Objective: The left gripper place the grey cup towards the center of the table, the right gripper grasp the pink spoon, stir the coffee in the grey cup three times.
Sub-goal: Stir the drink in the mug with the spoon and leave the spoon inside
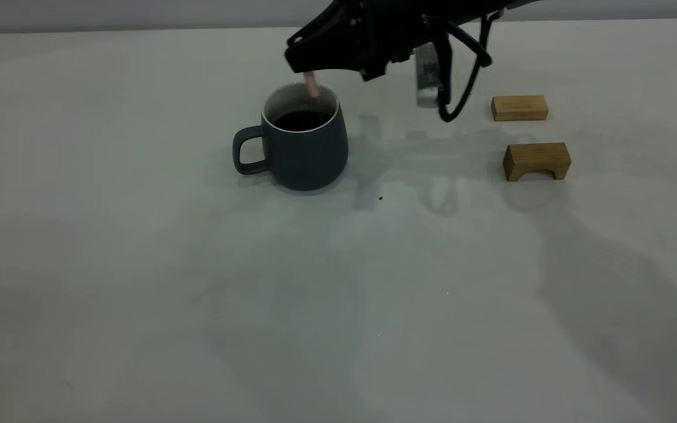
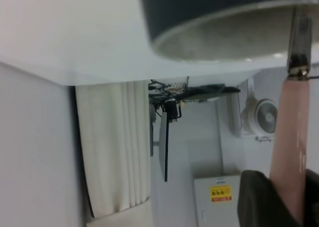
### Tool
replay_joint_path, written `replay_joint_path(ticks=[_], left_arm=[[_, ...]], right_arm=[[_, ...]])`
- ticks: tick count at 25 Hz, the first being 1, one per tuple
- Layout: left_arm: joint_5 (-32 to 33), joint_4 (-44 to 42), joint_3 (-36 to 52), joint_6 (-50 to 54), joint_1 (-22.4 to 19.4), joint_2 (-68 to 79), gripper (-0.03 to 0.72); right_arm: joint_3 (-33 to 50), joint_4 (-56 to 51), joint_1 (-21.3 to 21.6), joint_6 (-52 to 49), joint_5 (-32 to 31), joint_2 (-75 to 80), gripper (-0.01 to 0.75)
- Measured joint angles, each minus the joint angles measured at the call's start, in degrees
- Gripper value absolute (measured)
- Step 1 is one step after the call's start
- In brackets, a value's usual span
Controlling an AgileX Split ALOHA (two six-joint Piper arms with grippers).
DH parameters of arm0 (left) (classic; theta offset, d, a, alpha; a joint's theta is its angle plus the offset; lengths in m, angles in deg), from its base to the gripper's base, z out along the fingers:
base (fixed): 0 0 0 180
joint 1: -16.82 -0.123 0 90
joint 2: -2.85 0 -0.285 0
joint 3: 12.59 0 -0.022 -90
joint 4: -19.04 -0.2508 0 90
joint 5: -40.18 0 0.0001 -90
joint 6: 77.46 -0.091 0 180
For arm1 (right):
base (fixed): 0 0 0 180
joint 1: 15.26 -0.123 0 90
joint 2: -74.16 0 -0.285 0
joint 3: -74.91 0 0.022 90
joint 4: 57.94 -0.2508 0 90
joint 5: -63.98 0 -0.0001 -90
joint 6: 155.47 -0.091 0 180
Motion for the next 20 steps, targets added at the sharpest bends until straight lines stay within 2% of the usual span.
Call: replay_joint_path(ticks=[4, 9, 16, 20], left_arm=[[0.0, 0.0, 0.0, 0.0, 0.0, 0.0, 0.342], [0.0, 0.0, 0.0, 0.0, 0.0, 0.0, 0.342], [0.0, 0.0, 0.0, 0.0, 0.0, 0.0, 0.342], [0.0, 0.0, 0.0, 0.0, 0.0, 0.0, 0.342]], right_arm=[[0.0, -5.7, -2.6, 7.7, 2.0, 0.0, 0.147], [0.0, -8.7, -2.5, 18.5, 3.3, 0.0, 0.147], [0.0, -0.9, 0.4, 23.6, 2.3, 0.0, 0.147], [0.0, 0.6, 0.0, 24.2, 2.3, 0.0, 0.147]])
